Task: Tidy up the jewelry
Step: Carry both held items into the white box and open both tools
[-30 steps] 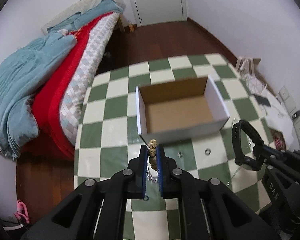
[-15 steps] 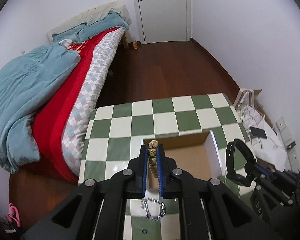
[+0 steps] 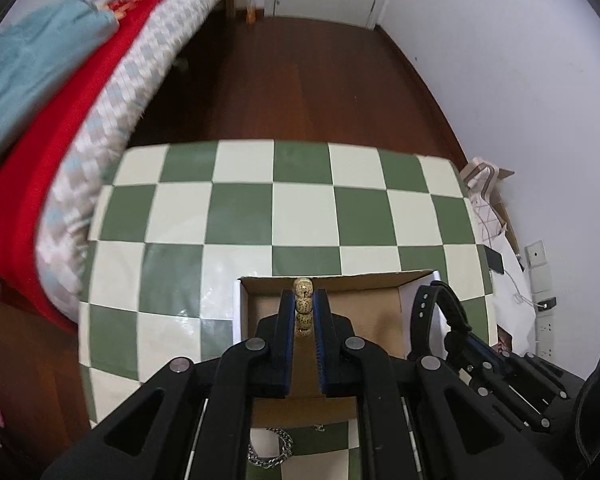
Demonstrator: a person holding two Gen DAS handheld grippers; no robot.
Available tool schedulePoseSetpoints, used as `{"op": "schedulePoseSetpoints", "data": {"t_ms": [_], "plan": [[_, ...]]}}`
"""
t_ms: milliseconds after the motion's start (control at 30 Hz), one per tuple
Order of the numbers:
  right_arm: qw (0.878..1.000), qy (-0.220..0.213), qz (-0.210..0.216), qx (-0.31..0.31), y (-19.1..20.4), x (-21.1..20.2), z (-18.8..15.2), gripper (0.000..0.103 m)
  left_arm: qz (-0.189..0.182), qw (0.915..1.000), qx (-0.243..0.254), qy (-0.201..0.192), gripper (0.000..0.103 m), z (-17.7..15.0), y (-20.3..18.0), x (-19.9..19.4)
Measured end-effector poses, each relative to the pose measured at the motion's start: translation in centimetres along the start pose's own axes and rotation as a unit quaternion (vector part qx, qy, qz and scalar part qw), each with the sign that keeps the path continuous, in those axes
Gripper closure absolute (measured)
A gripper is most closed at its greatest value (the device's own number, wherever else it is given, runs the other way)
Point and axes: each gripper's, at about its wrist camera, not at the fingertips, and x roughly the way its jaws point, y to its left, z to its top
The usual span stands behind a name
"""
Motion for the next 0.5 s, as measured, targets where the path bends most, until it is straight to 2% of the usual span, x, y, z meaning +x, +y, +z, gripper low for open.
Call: {"op": "schedulePoseSetpoints", "data": {"t_ms": [167, 267, 300, 333, 367, 400, 433, 467, 500], "plan": [[0.999, 0.030, 0.008, -0.014, 0.8, 2.6, 0.6, 0.100, -0.013, 0.9991, -0.008, 0.040, 0.096, 0.5, 0.9, 2.5], [0.999, 0.048, 0.020, -0.013, 1.1, 3.8, 1.1, 0.097, 0.002, 0.9992, -0.007, 0.038, 0.091, 0.7, 1.4, 2.7], [0.998, 0.053, 0.022, -0.011, 1.2, 4.1, 1.2, 0.090, 0.017, 0.9993, -0.004, 0.034, 0.080, 0.7, 1.5, 2.6], [0.998, 0.055, 0.021, -0.009, 1.3, 4.2, 1.3, 0.083, 0.022, 0.9993, -0.003, 0.029, 0.059, 0.7, 1.6, 2.4], [0.999, 0.050, 0.016, -0.006, 1.2, 4.1, 1.3, 0.066, 0.024, 0.9995, -0.004, 0.022, 0.045, 0.7, 1.8, 2.1], [0.999, 0.044, 0.014, -0.005, 1.3, 3.9, 1.4, 0.055, 0.030, 0.9995, -0.006, 0.013, 0.021, 0.7, 2.0, 1.7], [0.999, 0.038, 0.014, -0.003, 1.3, 3.5, 1.3, 0.051, 0.036, 0.9993, -0.007, 0.002, 0.015, 0.7, 2.2, 1.3], [0.999, 0.034, 0.008, -0.003, 1.4, 3.2, 1.3, 0.045, 0.041, 0.9991, -0.009, -0.007, 0.015, 0.6, 2.5, 0.9], [1.000, 0.029, 0.003, -0.002, 1.4, 2.9, 1.3, 0.043, 0.048, 0.9987, -0.010, -0.010, 0.013, 0.6, 2.7, 0.7]]}}
